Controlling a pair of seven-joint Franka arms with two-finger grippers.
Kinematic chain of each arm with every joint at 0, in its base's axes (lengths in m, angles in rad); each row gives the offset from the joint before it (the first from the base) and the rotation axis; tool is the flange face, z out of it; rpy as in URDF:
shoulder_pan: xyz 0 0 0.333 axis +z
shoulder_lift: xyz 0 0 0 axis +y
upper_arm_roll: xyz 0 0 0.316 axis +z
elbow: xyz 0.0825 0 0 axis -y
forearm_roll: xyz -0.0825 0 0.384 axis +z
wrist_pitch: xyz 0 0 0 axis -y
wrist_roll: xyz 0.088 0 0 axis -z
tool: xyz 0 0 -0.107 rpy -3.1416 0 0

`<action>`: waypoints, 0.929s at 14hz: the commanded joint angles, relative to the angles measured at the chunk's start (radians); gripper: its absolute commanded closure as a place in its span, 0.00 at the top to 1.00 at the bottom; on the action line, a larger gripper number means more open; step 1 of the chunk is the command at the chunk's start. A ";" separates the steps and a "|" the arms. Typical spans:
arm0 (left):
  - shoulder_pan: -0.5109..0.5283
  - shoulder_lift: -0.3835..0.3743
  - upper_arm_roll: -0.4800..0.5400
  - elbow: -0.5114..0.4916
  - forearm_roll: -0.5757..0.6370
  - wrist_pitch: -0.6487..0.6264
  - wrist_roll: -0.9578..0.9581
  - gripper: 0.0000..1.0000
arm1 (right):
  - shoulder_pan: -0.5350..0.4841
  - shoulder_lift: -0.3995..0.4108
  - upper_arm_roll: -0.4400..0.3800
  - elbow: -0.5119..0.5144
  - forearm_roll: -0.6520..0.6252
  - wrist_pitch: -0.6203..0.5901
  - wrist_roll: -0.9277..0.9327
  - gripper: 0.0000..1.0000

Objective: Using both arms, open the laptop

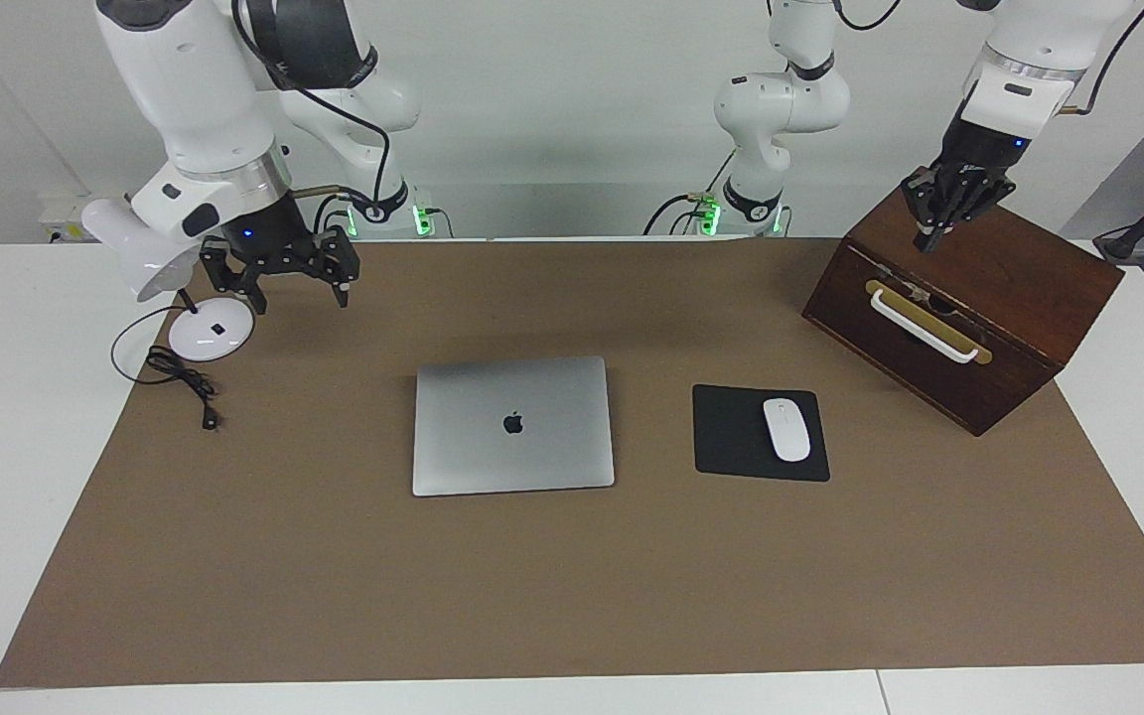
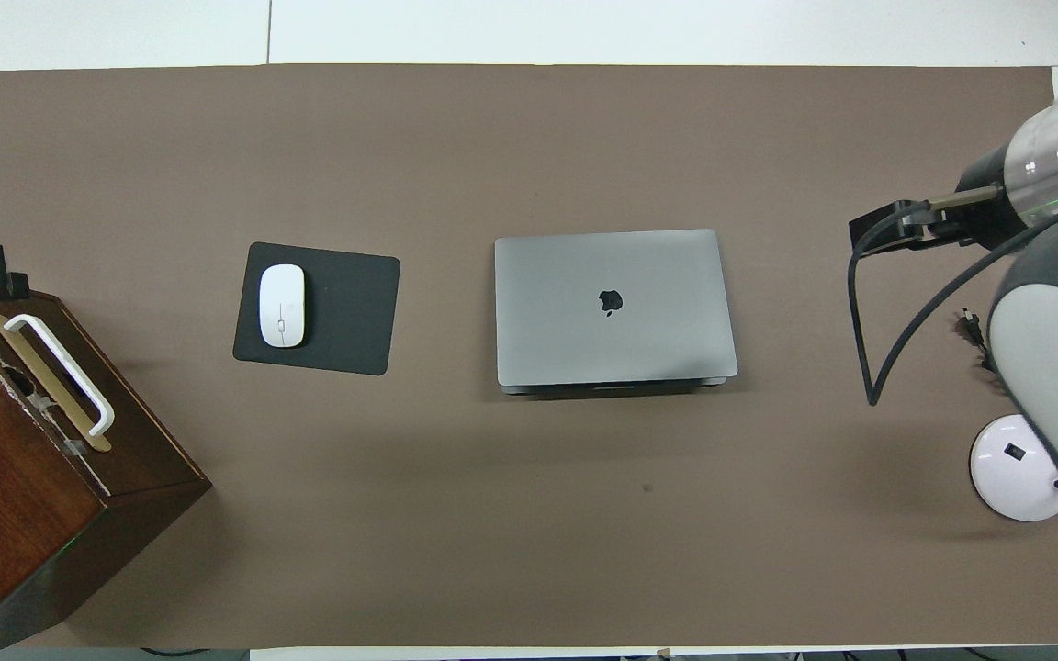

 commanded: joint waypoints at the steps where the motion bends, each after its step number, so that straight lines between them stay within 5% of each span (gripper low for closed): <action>1: -0.017 -0.012 0.008 -0.027 -0.016 0.061 0.027 0.00 | -0.016 -0.013 0.041 -0.061 0.016 0.060 -0.036 1.00; 6: -0.070 -0.055 0.008 -0.126 -0.016 0.123 0.110 0.00 | -0.016 -0.017 0.074 -0.128 0.010 0.111 -0.034 1.00; 13: -0.238 -0.300 0.007 -0.626 -0.016 0.543 0.060 0.00 | -0.014 -0.034 0.164 -0.234 -0.117 0.177 -0.074 1.00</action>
